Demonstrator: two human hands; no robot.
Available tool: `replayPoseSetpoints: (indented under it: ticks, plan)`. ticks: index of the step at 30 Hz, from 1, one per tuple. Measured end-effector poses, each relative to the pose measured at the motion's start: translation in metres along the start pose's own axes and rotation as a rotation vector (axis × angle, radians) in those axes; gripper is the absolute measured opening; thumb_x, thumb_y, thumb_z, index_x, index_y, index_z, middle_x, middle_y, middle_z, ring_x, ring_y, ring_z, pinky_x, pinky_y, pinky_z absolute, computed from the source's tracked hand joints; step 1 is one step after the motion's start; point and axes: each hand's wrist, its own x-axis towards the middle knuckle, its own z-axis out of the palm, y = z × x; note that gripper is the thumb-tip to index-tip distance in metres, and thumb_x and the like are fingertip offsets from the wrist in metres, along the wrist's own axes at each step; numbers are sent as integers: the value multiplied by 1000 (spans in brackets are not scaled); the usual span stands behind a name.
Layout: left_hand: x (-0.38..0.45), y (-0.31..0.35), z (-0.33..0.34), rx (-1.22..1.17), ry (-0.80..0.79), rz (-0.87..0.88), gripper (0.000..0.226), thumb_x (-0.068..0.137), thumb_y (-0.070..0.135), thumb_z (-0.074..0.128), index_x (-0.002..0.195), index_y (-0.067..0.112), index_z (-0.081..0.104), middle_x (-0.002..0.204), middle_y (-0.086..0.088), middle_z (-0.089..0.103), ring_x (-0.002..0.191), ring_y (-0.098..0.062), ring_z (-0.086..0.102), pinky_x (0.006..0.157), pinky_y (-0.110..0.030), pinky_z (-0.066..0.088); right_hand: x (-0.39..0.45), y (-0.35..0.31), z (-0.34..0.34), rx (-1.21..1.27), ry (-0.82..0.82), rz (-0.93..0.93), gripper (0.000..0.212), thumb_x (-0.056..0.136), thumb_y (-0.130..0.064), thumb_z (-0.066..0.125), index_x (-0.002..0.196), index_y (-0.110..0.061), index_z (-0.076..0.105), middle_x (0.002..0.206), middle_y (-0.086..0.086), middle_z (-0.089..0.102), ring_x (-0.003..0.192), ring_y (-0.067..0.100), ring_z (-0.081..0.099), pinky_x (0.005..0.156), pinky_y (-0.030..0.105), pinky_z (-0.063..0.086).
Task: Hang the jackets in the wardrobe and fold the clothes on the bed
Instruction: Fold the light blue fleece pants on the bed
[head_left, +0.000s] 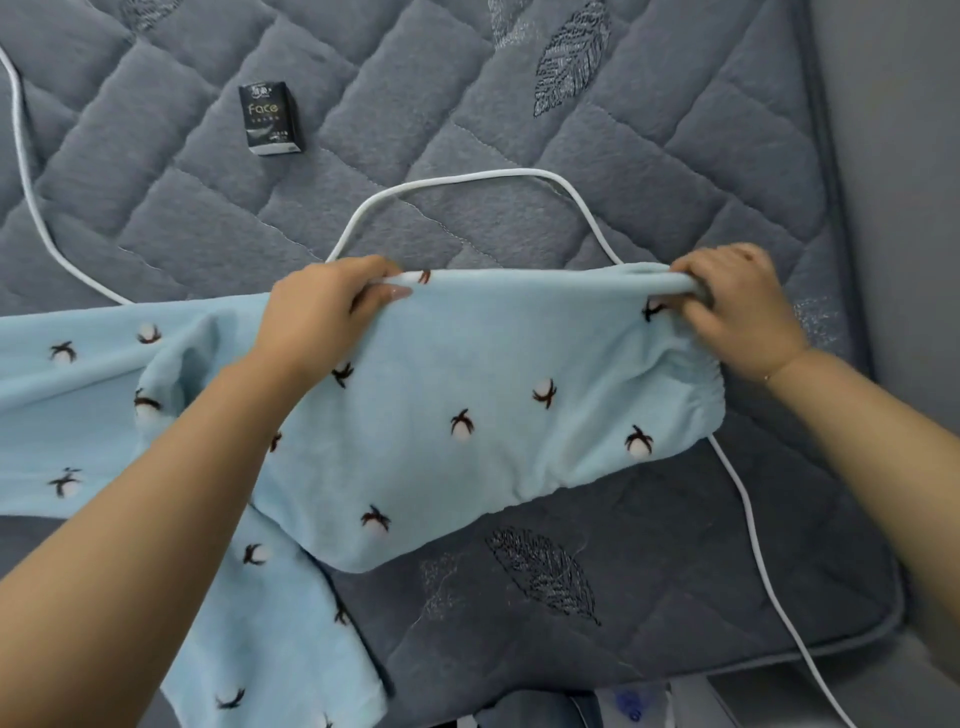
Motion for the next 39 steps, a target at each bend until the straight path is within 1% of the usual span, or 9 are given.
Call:
replayPoseSetpoints:
  ticks: [6,10,14,20,25,28,31,35,39]
  plan:
    - [14,15,26,225,-68,-66,60,86,4,56,142,19,45,151,-2,40,137,-23,37,110,-41,19,24,-26,17,-156,-26,150,38,87,-7,59,125,-7,61,139,16,49,133,34,42,111,44,24]
    - [-45,46,68,145,-17,-7,53,90,24,57,142,18,47,154,-9,37,142,-27,35,114,-48,15,-16,-73,54,-156,120,-65,45,92,-10,46,135,-7,54,151,15,40,141,33,36,116,51,21]
    - [-101,32,115,377,-237,52,61,98,56,23,154,33,22,164,-2,7,151,-22,6,120,-51,4,-62,-48,88,-264,-152,-141,56,100,-37,29,153,-20,28,160,4,22,147,23,22,119,42,14]
    - [-96,10,125,370,-226,79,61,101,53,29,155,36,5,163,2,-9,150,-17,-13,120,-48,-7,-64,-5,86,-294,-126,-162,55,101,-35,31,152,-16,30,159,5,24,146,21,26,120,37,14]
    - [-152,61,105,-312,199,-301,27,94,18,61,121,22,60,128,9,54,121,-11,50,103,-37,41,-122,-44,73,327,195,191,21,91,-6,55,107,-9,68,109,5,64,103,19,57,95,25,40]
    - [-205,87,112,-594,438,-901,26,89,16,69,109,20,53,94,11,52,91,-11,54,89,-37,49,-165,-83,79,1023,124,893,8,91,-14,65,94,-16,72,83,-3,71,74,4,62,64,19,48]
    - [-223,86,122,-1053,532,-1361,51,90,24,70,128,18,37,98,12,52,96,-12,57,86,-31,48,-166,-95,95,1502,-108,1241,29,92,-28,63,114,-9,64,109,10,69,93,15,66,70,25,53]
    - [-211,65,126,-1404,608,-1164,60,91,25,68,141,30,34,136,10,54,123,-15,56,95,-41,53,-120,-94,94,1877,224,1181,43,91,-41,62,129,-21,58,122,3,68,112,20,64,89,36,55]
    - [-207,65,131,-1349,665,-1014,70,88,18,72,145,27,32,138,5,56,120,-13,60,92,-44,55,-90,-83,86,1940,324,1093,47,96,-45,52,134,-18,56,129,5,64,119,24,60,101,45,48]
